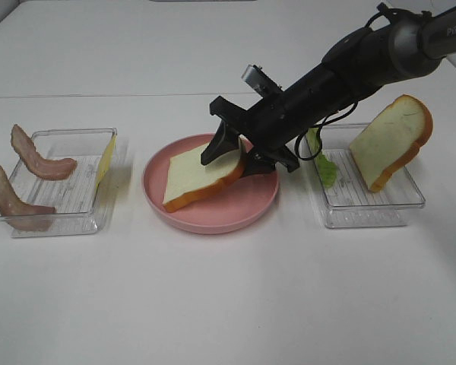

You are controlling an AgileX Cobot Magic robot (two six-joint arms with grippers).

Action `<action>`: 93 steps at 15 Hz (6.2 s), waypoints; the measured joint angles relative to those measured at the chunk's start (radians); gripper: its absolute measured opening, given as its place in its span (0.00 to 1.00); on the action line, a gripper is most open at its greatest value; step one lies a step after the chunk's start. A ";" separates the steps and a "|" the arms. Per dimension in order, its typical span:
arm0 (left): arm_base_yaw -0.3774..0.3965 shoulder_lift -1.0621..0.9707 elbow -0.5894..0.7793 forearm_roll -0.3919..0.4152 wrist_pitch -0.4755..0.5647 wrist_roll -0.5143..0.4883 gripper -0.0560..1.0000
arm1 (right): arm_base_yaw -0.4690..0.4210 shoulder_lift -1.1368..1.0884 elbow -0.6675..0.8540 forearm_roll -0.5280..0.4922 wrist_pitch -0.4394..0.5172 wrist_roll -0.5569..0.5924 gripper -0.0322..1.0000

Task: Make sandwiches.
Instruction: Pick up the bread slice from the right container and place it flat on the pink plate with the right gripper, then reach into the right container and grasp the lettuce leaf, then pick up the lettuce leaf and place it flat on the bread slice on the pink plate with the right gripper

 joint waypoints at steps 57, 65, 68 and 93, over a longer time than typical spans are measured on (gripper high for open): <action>0.000 0.000 0.000 0.000 0.000 0.000 0.99 | -0.074 -0.050 -0.267 -0.834 0.223 0.491 0.05; 0.000 0.000 0.000 0.000 0.000 0.000 0.99 | -0.074 -0.225 -0.267 -0.576 0.294 0.379 0.05; 0.000 0.000 0.000 0.000 0.000 0.000 0.99 | -0.035 -0.232 -0.220 -0.289 0.256 0.185 0.05; 0.000 0.000 0.000 0.000 0.000 -0.001 0.99 | 0.009 0.061 -0.195 -0.239 0.120 0.091 0.05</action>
